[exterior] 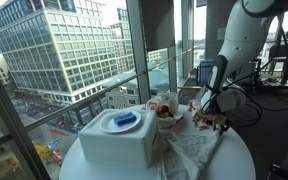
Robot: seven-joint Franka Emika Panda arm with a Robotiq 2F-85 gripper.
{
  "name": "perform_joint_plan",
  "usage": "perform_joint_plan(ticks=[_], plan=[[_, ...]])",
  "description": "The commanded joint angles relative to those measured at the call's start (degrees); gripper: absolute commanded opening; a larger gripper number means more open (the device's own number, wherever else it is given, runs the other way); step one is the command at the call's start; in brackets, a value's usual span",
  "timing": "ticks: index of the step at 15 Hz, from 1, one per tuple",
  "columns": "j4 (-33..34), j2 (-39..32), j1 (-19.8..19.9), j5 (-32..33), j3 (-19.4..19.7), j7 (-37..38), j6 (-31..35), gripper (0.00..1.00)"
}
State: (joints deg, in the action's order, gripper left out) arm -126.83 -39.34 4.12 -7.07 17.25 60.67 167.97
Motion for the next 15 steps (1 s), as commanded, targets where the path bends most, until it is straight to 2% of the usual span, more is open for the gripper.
perform_joint_plan(ticks=[1,3,4,9,13,15], plan=[[-1.1,1.4,-1.2,-2.0,0.7,-2.0,-0.9,0.08],[-1.1,1.4,-2.3,-1.6,2.2,-1.2,-2.4,0.02],[-1.1,1.2,-3.8,-1.2,4.0,0.1,-3.3,0.0],[0.2,-0.7,-10.0,1.1,14.5,7.5,-7.4,0.02],[-0.1,-0.4,-12.0,2.6,17.9,11.0,-9.9,0.02],[-2.4,1.5,-14.6,4.5,19.5,12.2,-8.2,0.02]])
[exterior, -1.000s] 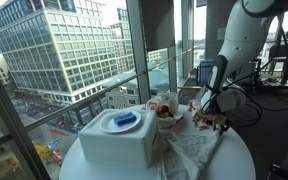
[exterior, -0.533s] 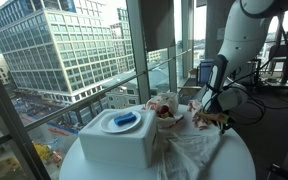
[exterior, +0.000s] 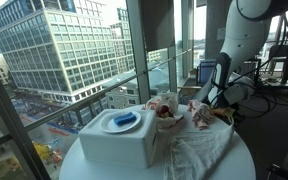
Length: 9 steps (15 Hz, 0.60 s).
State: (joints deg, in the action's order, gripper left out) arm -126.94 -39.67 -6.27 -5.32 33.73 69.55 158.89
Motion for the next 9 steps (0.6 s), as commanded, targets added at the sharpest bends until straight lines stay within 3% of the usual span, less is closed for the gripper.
perform_joint_plan(ticks=[1,5,9], plan=[[-3.3,2.6,-5.7,3.9,3.9,3.8,1.8,0.01],[-10.0,7.8,-15.7,9.7,9.5,4.7,7.7,0.02],[-18.0,12.1,-32.0,15.5,19.9,3.8,15.0,0.02]])
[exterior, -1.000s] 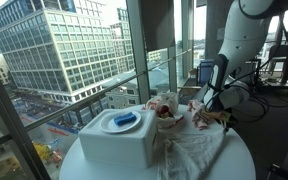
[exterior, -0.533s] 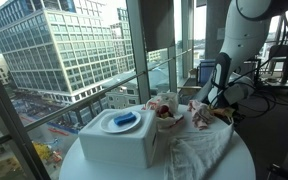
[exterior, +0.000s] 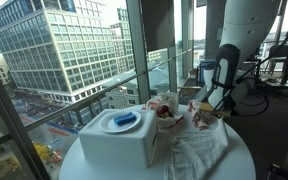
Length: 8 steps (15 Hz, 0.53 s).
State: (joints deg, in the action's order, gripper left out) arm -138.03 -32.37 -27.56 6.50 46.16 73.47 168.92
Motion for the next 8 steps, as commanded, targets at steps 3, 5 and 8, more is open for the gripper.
perform_joint_plan(ticks=[3,5,8], plan=[[-10.7,6.4,-21.9,3.2,13.3,-3.4,7.9,0.02],[-11.6,7.0,-27.4,1.4,14.8,-6.0,7.9,0.02],[-11.9,6.9,-35.2,-0.6,16.6,-8.3,6.6,0.02]])
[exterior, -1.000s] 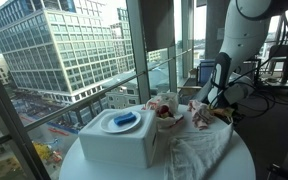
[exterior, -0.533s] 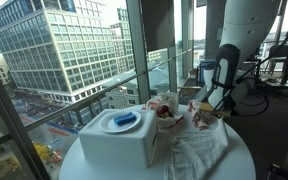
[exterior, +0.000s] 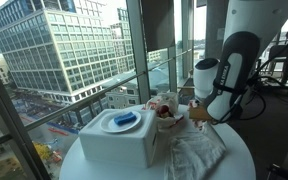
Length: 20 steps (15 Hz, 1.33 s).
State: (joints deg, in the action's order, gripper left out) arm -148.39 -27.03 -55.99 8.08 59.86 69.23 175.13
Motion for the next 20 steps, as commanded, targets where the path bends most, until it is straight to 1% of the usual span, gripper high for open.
perform_joint_plan(ticks=[1,4,6,7,13,18,20], plan=[[-1.6,2.1,-9.4,1.2,4.1,-1.4,0.2,0.02],[-1.3,1.5,-17.1,1.9,7.0,-1.3,-0.2,0.02],[-0.8,2.2,-20.2,2.1,7.4,-2.0,-1.8,0.02],[-0.7,2.1,-21.3,-2.3,6.5,-6.0,-2.6,0.02],[0.0,2.0,-24.4,-4.5,2.6,-11.6,-6.5,0.03],[-0.8,6.4,-28.5,-3.0,1.7,-15.7,-9.5,0.02],[-0.8,9.4,-28.5,-2.4,0.4,-18.3,-11.0,0.03]])
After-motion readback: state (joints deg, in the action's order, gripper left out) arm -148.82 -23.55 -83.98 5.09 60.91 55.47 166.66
